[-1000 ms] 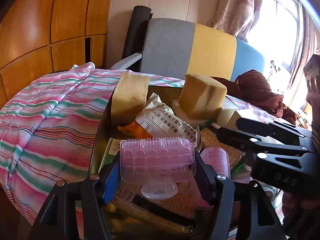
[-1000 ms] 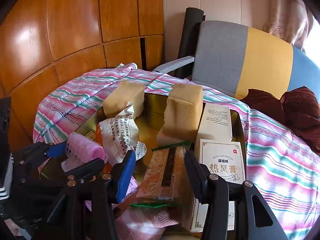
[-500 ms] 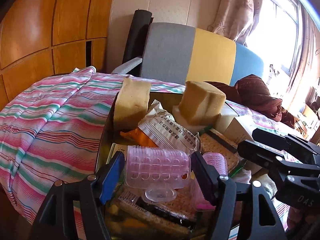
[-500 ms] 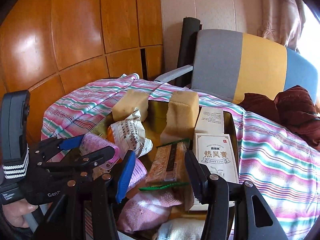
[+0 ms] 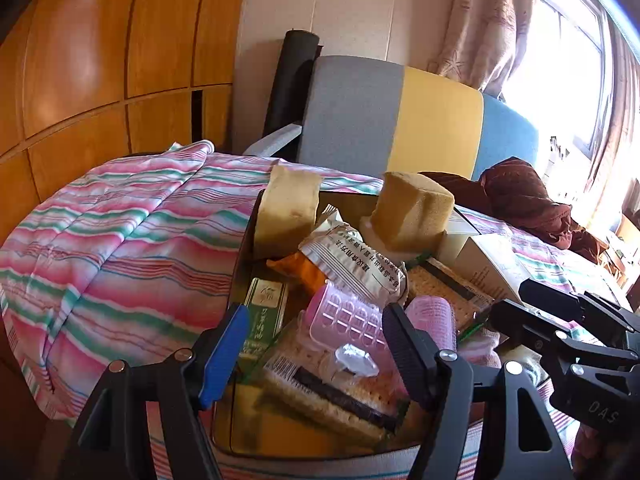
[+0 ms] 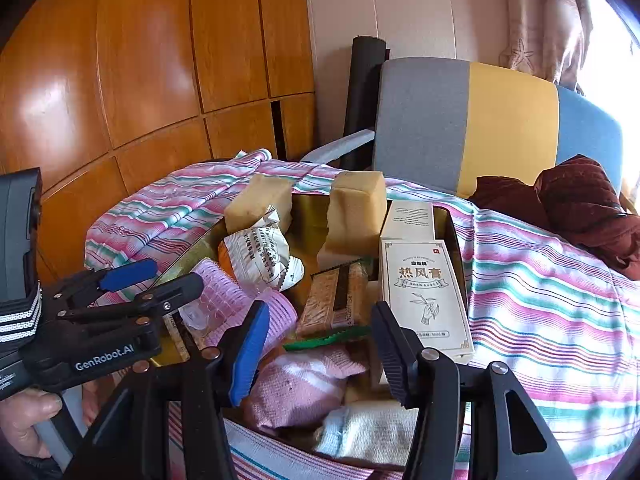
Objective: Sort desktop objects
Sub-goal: 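Open both grippers to release the roller and cracker pack into the tray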
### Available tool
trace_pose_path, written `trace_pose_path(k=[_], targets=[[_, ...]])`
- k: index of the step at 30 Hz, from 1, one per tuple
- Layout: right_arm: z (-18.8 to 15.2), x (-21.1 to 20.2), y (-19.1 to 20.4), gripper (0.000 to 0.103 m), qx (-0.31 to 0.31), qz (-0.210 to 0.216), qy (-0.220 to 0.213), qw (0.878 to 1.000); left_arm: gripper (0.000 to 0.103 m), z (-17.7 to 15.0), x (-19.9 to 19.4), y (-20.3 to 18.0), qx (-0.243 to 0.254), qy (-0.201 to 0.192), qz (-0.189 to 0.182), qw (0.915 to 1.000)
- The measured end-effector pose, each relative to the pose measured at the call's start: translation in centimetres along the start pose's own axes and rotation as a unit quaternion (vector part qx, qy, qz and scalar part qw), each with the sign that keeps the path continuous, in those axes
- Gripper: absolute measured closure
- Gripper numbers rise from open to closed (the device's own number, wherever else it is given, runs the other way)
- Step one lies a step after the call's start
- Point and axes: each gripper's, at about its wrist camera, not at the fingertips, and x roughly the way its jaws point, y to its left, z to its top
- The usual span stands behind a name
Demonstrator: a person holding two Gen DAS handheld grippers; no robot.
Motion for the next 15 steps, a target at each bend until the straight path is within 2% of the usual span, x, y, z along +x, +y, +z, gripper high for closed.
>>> trace_pose_path(k=[9,15], targets=[[-0.8,-1.8,0.3,0.040,0.008,-0.027,-0.010,1.000,0.031,-0.7,-2.4,-0.6,-0.012,-0.004,0.018,0.9998],[-1.4,-2.7,0.0,0.028,0.021,-0.058,-0.010,0.998,0.031,-1.2,-3.3,-1.2,-0.015,-0.008,0.027,0.9995]])
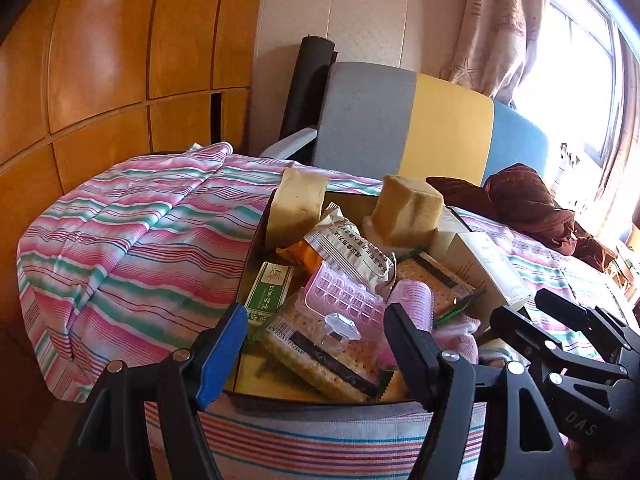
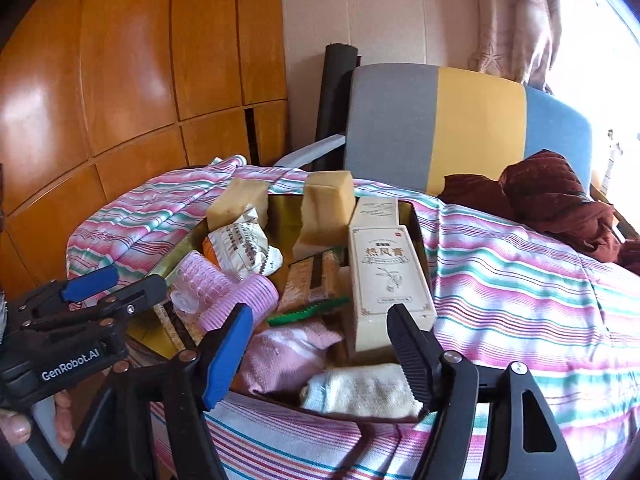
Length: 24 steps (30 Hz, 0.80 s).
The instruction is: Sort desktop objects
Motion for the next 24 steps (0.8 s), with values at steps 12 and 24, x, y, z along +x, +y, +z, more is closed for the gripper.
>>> trace_pose_path(k=[12,24], targets=[[-0.4,-1.3,0.2,0.000,0.010,-0.070,-0.002,0.997,0.030,-0.1,-1.6,-0.7,0.006,0.002,0.041,0.9992],[-1.2,-0.7,-0.2,0.000,0.019,-0.074,0.015,0.997,0.036,-0.6,-0.7,-1.6,0.020,0.036,0.057,0.9975]])
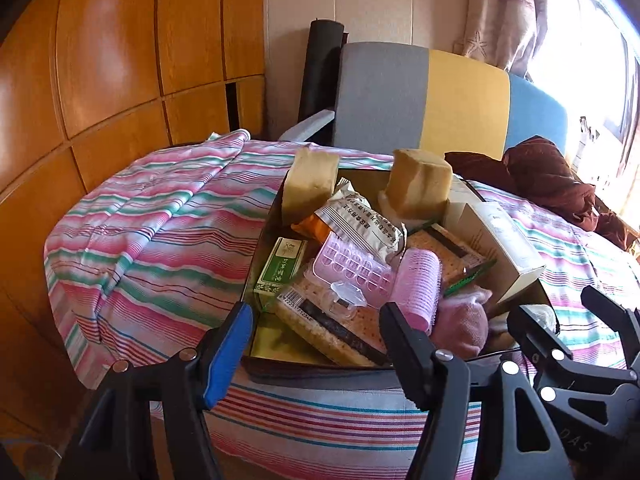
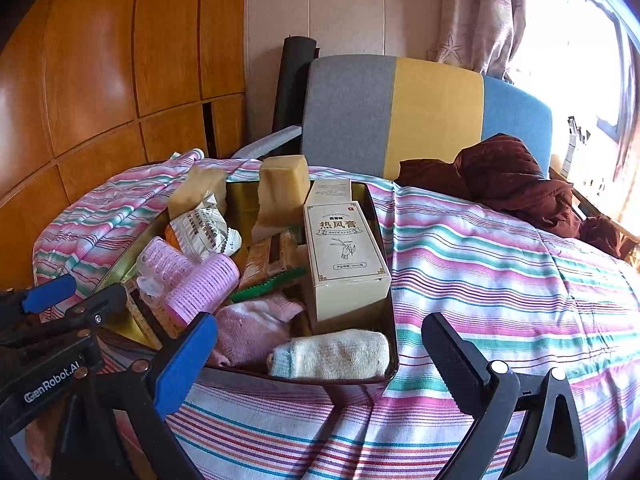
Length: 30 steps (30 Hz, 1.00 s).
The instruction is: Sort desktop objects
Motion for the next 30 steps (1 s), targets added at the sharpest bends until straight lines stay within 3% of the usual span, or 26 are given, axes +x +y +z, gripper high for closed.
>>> trace_pose_path(k=[20,23,30], targets=[[-0.08,-0.25,0.36,0.000,-0.002,-0.010,-0.008,1.000,0.038,-0.36,-0.02,-0.57,-0.004,0.003,0.000,1.0000],[-0.08,-0.27,0.50,0.000,-0.005,-0.010,-0.009,1.000,0.050,-0.37,-0.10,-0.59,-0.002,-0.003,-0.001,1.0000],[-0.20,-0.26,0.93,0.000,-0.013,-0.010,-0.009,1.000,0.054,-0.34,-0.47,-0.40,0.002,-0.018,0.011,0.9998]])
